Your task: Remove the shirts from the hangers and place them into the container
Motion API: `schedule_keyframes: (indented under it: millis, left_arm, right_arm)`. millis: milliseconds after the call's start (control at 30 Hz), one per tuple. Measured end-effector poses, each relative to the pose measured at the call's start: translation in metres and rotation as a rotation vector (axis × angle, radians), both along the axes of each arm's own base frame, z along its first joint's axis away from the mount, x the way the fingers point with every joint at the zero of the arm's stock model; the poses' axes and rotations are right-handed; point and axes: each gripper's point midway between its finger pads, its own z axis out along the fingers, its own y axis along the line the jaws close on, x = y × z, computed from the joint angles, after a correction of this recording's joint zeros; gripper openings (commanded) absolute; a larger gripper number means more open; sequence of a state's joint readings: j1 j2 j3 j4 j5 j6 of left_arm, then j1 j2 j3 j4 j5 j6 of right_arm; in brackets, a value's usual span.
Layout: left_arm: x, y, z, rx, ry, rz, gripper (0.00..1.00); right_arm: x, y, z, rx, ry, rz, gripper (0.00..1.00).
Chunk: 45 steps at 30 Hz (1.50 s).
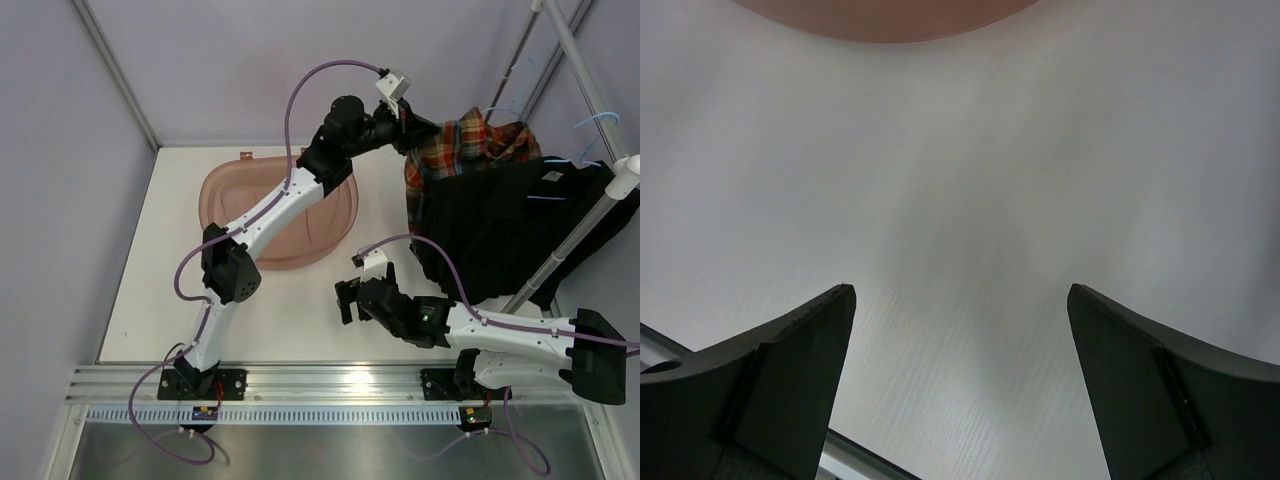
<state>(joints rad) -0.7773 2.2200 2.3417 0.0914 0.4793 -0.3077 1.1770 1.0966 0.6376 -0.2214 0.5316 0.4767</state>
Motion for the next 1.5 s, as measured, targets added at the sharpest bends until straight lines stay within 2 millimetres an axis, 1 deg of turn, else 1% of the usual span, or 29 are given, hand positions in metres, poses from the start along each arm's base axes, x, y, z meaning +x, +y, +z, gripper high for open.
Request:
schedule_keyframes:
  millis: [67,133,200,233,300,333,400,533,567,600,667,700,733,800,900,1000,1067,1133,1233,1300,1367,1433,1500]
  left_arm:
    - [0.017,0.014,-0.016,0.032,0.039,0.048,0.00]
    - [0.026,0.030,-0.032,0.075,0.084,0.091,0.00]
    - [0.026,0.048,-0.043,0.125,0.129,0.127,0.00]
    - [0.024,0.057,-0.045,0.143,0.145,0.143,0.00]
    - [0.014,0.085,-0.043,0.181,0.160,0.193,0.00]
    - [0.005,0.101,-0.038,0.196,0.162,0.217,0.00]
    - [-0.014,0.130,-0.020,0.205,0.145,0.259,0.00]
    - [-0.058,0.199,0.040,0.145,0.042,0.355,0.00]
    - [-0.067,0.212,0.050,0.129,0.021,0.373,0.00]
    - [-0.079,0.229,0.063,0.105,-0.007,0.397,0.00]
    - [-0.097,0.255,0.077,0.082,-0.040,0.440,0.00]
    - [-0.104,0.264,0.081,0.075,-0.052,0.456,0.00]
    - [-0.110,0.271,0.083,0.070,-0.060,0.468,0.00]
    - [-0.121,0.282,0.078,0.078,-0.059,0.483,0.00]
    - [-0.129,0.289,0.057,0.114,-0.028,0.489,0.00]
    - [-0.134,0.294,0.035,0.158,0.014,0.491,0.00]
    - [-0.140,0.298,0.025,0.176,0.034,0.490,0.00]
    - [-0.148,0.303,0.021,0.179,0.044,0.488,0.00]
    - [-0.164,0.312,0.025,0.158,0.039,0.483,0.00]
    - [-0.174,0.318,0.030,0.139,0.033,0.477,0.00]
    - [-0.185,0.322,0.035,0.119,0.027,0.466,0.00]
    - [-0.195,0.326,0.038,0.101,0.021,0.453,0.00]
    - [-0.202,0.328,0.038,0.093,0.024,0.440,0.00]
  right_arm:
    - [0.000,0.002,-0.001,-0.005,0.002,0.002,0.97]
    - [0.000,0.003,0.000,-0.006,0.002,0.004,0.97]
    - [0.000,0.003,0.001,-0.004,0.002,0.005,0.97]
    - [0.000,0.003,0.003,-0.003,0.001,0.005,0.97]
    - [-0.001,0.002,0.009,0.004,-0.003,0.007,0.96]
    - [-0.001,0.001,0.014,0.010,-0.006,0.008,0.95]
    - [-0.001,0.001,0.032,0.040,-0.020,0.011,0.93]
    - [-0.003,0.007,0.080,0.132,-0.047,0.032,0.91]
    - [-0.003,0.008,0.090,0.148,-0.052,0.034,0.90]
    - [-0.003,0.009,0.103,0.165,-0.061,0.037,0.90]
    - [-0.003,0.011,0.123,0.188,-0.075,0.042,0.88]
    - [-0.003,0.012,0.134,0.200,-0.085,0.048,0.88]
    - [-0.003,0.013,0.147,0.210,-0.093,0.059,0.86]
    - [-0.003,0.016,0.172,0.239,-0.114,0.074,0.85]
    - [0.000,0.025,0.218,0.280,-0.161,0.099,0.84]
    - [0.008,0.036,0.268,0.302,-0.231,0.113,0.82]
    - [0.014,0.040,0.293,0.301,-0.274,0.112,0.80]
    - [0.020,0.041,0.314,0.295,-0.324,0.108,0.76]
    - [0.029,0.037,0.331,0.278,-0.373,0.095,0.75]
    - [0.040,0.031,0.340,0.274,-0.396,0.074,0.74]
    - [0.056,0.022,0.342,0.271,-0.402,0.048,0.74]
    - [0.071,0.012,0.340,0.270,-0.400,0.022,0.71]
    - [0.082,0.006,0.339,0.276,-0.395,0.009,0.70]
